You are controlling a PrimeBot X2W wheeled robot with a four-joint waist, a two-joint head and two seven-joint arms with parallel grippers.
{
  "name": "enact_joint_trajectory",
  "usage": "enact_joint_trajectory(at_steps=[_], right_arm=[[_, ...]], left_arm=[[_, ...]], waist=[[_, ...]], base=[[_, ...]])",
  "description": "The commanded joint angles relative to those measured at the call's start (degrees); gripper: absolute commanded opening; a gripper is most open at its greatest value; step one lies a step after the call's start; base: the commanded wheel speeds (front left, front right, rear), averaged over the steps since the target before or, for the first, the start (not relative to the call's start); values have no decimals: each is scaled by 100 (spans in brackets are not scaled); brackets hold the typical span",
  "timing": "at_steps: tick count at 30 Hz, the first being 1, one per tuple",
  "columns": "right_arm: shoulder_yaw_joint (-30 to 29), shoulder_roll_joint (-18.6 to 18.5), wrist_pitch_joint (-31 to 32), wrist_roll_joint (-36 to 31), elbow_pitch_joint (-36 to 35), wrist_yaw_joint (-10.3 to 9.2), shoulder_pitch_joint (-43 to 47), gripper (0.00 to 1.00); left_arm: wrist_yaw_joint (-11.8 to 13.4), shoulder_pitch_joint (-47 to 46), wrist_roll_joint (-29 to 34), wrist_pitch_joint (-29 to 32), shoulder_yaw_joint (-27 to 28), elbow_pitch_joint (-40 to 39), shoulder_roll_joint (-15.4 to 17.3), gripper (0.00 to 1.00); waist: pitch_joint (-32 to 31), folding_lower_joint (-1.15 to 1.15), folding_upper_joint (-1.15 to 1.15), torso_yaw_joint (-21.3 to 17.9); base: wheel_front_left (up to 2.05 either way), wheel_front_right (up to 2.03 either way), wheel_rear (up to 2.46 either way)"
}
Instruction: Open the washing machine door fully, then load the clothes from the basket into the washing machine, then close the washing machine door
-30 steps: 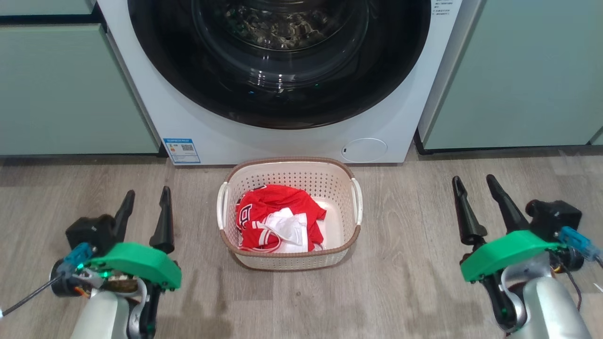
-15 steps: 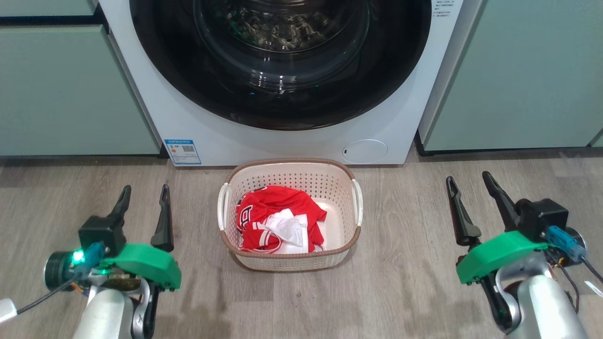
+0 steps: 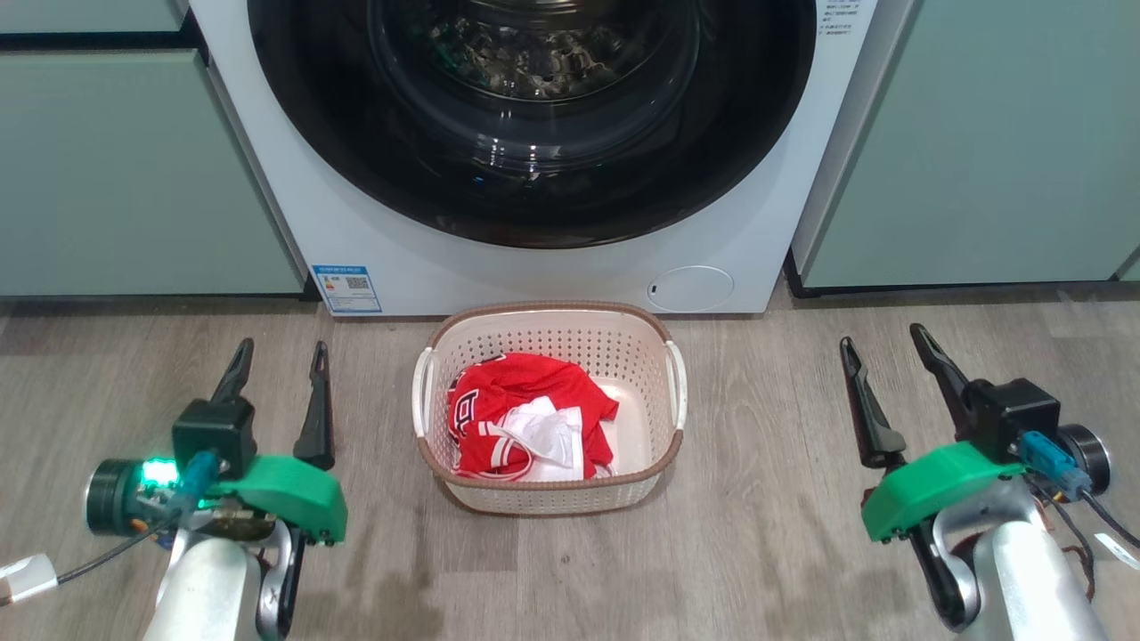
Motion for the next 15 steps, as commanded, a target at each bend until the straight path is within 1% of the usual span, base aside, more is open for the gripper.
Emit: enact_joint_trajectory(at_steps=[1,15], right_arm=[[116,-2,-62,5,-154,-1,-229,100],[101,-2,-61,147,-98,-1,-241,100]], left_arm=[[40,-314,-7,-18,177,-167,149,100],[45,-278,-193,81,174,-146,146,100]], waist=[[-1,0,0,2],[-3,0,0,-2]], base=[[0,0,0],[0,0,0]])
